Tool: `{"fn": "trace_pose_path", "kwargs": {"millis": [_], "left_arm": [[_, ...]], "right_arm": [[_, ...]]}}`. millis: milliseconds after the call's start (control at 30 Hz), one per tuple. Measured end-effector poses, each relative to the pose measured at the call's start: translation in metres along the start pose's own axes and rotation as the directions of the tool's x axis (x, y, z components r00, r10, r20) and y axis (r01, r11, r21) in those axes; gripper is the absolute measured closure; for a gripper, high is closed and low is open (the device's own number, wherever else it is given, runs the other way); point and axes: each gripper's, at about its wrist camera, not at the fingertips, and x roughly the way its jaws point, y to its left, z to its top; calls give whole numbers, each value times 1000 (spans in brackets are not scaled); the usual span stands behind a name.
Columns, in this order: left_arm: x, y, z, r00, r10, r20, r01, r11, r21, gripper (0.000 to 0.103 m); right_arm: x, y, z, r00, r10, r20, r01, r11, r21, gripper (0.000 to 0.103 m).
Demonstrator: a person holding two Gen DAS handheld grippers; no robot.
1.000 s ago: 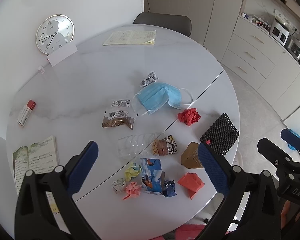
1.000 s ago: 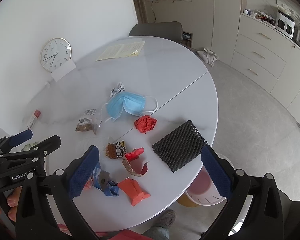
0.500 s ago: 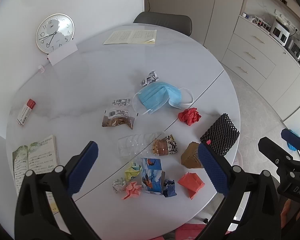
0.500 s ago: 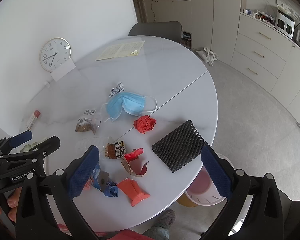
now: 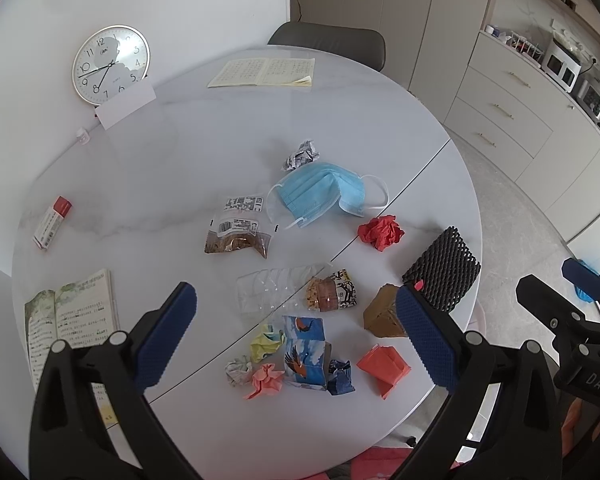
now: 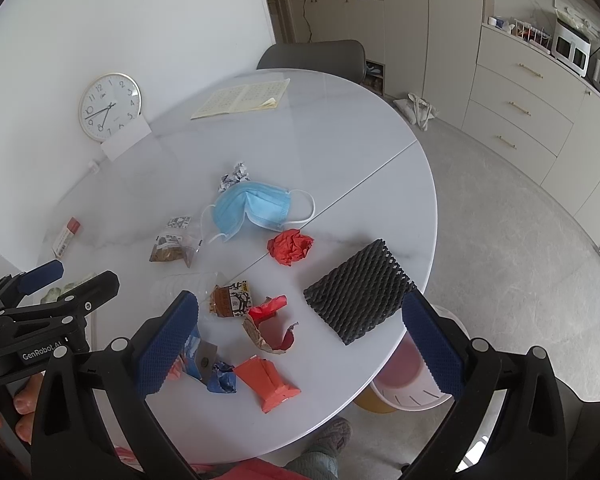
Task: Collect trash
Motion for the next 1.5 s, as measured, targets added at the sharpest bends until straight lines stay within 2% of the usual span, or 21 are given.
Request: {"fn": "trace_pose_path", "kwargs": {"millis": [967,1233,1500], "left_arm": [[4,5,1,1000,-5,-2,5,1000,-3,8],[20,36,-8,999,-39,-23,40,999,17,8],[42,73,-23,998,-24,-57,28,997,71,8]], "right_arm": [[5,3,0,1000,3,-7,-3,1000,-9,2],[37,8,-27,997,19,-77,-23,998,-53,2],[83,18,-58,987,67,-146,-70,997,-12,2]]}}
